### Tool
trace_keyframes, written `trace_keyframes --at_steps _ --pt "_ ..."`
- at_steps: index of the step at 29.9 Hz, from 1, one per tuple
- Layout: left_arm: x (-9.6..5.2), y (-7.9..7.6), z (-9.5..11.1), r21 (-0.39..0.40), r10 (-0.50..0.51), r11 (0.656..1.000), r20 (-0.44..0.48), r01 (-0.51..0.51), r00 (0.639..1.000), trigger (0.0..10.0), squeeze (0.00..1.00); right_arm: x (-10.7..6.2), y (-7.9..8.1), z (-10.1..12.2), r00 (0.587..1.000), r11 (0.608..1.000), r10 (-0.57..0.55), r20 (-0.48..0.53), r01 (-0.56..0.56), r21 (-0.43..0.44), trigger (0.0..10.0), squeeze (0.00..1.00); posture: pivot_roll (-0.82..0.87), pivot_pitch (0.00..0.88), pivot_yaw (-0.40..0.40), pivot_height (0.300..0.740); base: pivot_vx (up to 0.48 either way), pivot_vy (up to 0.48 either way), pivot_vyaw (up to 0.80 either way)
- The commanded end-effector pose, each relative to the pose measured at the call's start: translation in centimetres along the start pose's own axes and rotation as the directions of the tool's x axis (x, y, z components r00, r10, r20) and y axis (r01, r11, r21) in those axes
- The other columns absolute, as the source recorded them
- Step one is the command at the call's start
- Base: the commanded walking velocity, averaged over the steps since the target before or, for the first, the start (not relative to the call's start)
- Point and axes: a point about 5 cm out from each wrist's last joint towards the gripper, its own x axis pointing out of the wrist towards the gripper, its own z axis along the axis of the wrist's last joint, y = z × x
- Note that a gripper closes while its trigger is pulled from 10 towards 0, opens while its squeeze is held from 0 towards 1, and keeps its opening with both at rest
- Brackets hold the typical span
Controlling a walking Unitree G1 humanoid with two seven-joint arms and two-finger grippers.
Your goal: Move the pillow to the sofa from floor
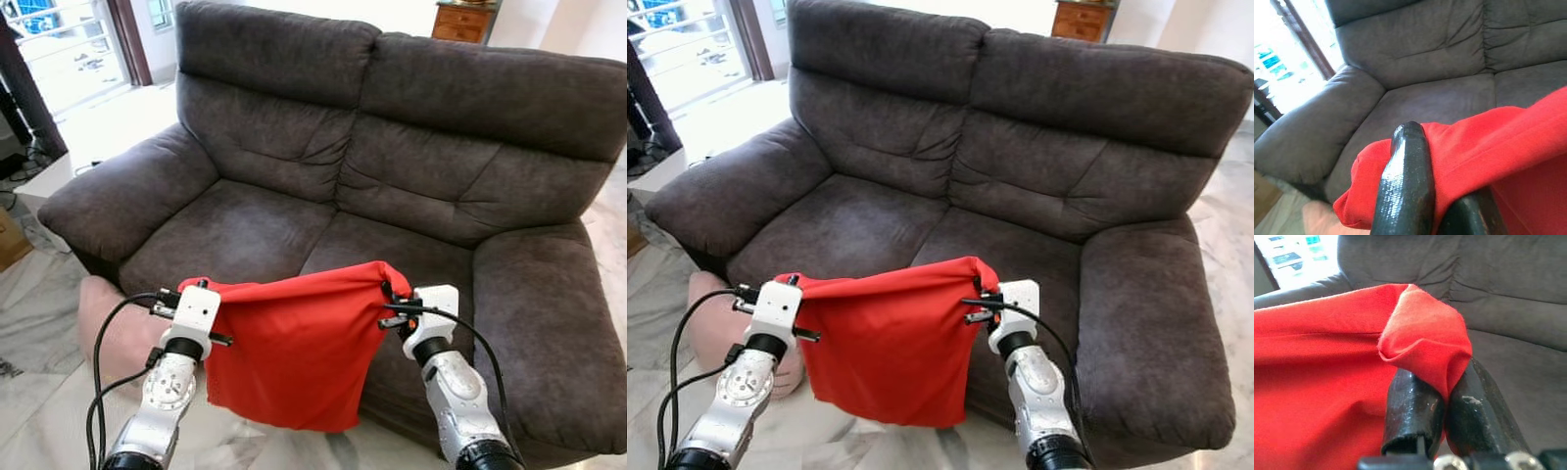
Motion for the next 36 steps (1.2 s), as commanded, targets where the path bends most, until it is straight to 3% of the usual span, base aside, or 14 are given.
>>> trace_keyframes --at_steps 1,10,33,36 --pt "0.59 1.16 1.36 -0.005 0.057 0.998 0.071 -0.057 0.996 10.0 0.00 0.12 -1.79 1.35 0.995 0.997 -0.078 0.060 0.078 -0.006 10.0 0.00 0.05 0.000 -0.050 0.740 0.000 -0.251 -0.78" --pt "0.46 1.03 1.28 -0.014 0.057 0.998 0.069 -0.056 0.996 10.0 0.00 0.13 -1.76 1.28 0.996 0.997 -0.074 0.056 0.075 -0.006 10.0 0.00 0.06 0.000 -0.055 0.740 0.000 -0.217 -0.74" --pt "0.51 0.66 1.34 -0.018 0.047 0.999 0.077 -0.045 0.996 10.0 0.00 0.52 -1.43 1.36 0.997 0.998 -0.061 0.054 0.061 -0.003 10.0 0.00 0.06 0.000 -0.057 0.740 0.000 0.000 0.00" --pt "0.55 0.63 1.39 -0.019 0.046 0.999 0.080 -0.045 0.996 10.0 0.00 0.56 -1.33 1.33 0.997 0.998 -0.061 0.053 0.061 0.003 10.0 0.00 0.06 0.000 -0.058 0.740 0.000 -0.244 -0.75"
